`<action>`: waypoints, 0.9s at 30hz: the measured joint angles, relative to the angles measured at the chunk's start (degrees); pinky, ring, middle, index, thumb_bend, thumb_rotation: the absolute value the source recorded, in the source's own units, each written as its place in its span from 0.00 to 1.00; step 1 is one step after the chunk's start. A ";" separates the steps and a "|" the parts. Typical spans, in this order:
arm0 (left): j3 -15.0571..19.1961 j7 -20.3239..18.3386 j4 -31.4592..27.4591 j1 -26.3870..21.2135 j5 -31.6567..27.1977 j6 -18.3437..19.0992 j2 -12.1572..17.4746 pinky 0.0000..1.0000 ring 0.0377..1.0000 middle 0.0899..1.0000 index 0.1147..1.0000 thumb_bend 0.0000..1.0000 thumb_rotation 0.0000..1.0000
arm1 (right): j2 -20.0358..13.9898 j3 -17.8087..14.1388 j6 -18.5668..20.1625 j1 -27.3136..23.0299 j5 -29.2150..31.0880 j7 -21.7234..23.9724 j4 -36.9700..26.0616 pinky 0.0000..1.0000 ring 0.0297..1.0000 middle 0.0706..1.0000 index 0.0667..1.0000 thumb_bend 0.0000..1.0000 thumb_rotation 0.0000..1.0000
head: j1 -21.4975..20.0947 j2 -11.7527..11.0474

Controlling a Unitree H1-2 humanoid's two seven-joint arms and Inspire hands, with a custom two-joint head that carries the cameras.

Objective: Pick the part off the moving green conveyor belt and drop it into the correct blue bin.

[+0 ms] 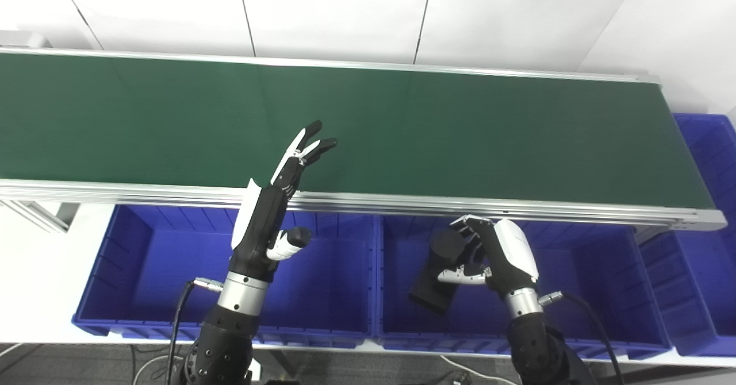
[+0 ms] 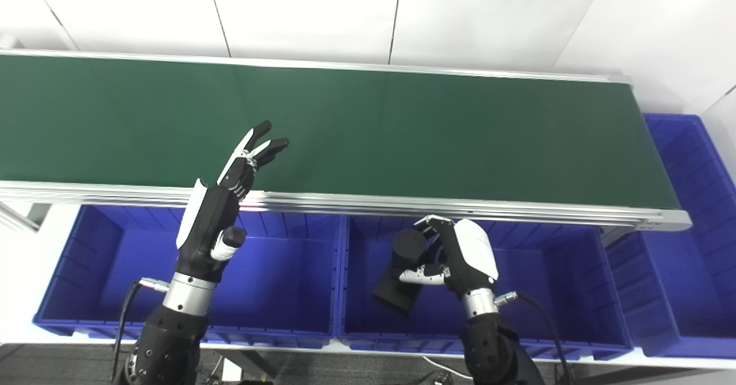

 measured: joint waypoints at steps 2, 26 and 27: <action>0.03 -0.09 0.00 0.00 -0.07 0.00 -0.01 0.90 0.88 0.85 0.94 0.82 1.00 | -0.04 0.30 0.00 0.00 -0.02 0.01 0.37 0.27 0.34 0.41 0.51 0.51 0.00 | 0.00 0.00; 0.52 -1.12 0.12 0.56 -0.25 -0.01 -0.05 0.91 0.89 0.85 0.95 0.81 1.00 | -3.21 2.76 1.15 0.43 3.05 10.78 -3.62 0.63 0.78 0.85 0.84 1.00 0.49 | 0.70 -0.53; 0.54 -1.12 0.13 0.56 -0.24 -0.02 -0.05 0.90 0.89 0.85 0.95 0.82 1.00 | -3.21 2.76 1.40 0.44 3.04 10.97 -3.83 0.63 0.78 0.85 0.85 1.00 0.49 | 0.70 -0.53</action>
